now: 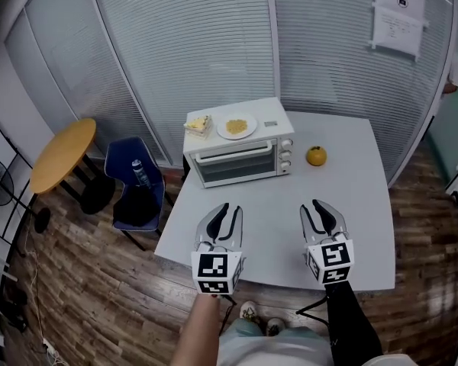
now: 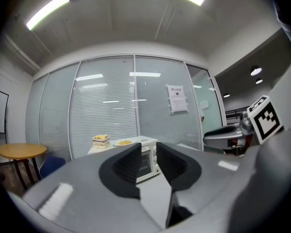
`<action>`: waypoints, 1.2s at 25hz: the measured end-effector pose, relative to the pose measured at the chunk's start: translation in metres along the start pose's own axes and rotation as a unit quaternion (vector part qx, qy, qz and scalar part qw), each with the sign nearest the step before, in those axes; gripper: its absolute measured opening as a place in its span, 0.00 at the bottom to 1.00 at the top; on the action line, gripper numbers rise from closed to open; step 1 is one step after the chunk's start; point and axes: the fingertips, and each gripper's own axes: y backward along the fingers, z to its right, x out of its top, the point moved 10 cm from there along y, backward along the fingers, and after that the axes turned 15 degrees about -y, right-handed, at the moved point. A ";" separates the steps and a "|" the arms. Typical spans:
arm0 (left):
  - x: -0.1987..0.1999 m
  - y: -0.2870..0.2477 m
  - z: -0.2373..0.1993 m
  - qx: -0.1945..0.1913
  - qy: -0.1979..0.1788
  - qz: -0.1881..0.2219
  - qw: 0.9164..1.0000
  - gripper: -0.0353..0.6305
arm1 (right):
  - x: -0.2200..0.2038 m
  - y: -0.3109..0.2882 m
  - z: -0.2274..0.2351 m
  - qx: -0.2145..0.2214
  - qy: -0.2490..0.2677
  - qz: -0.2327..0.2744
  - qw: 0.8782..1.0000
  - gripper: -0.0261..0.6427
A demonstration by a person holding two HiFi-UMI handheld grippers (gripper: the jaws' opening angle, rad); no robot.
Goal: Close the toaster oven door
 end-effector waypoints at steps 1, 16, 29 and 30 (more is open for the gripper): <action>0.003 0.003 0.003 0.000 -0.003 0.001 1.000 0.27 | -0.001 0.005 0.003 -0.001 -0.002 0.000 1.000 0.19; 0.012 0.021 0.033 0.003 -0.019 0.004 1.000 0.14 | 0.005 0.031 0.007 0.018 -0.001 0.009 1.000 0.04; 0.011 0.024 0.033 0.008 -0.016 0.005 1.000 0.14 | 0.004 0.032 0.006 0.023 0.008 0.009 1.000 0.04; 0.011 0.024 0.033 0.009 -0.017 0.005 1.000 0.14 | 0.004 0.032 0.006 0.024 0.008 0.009 1.000 0.04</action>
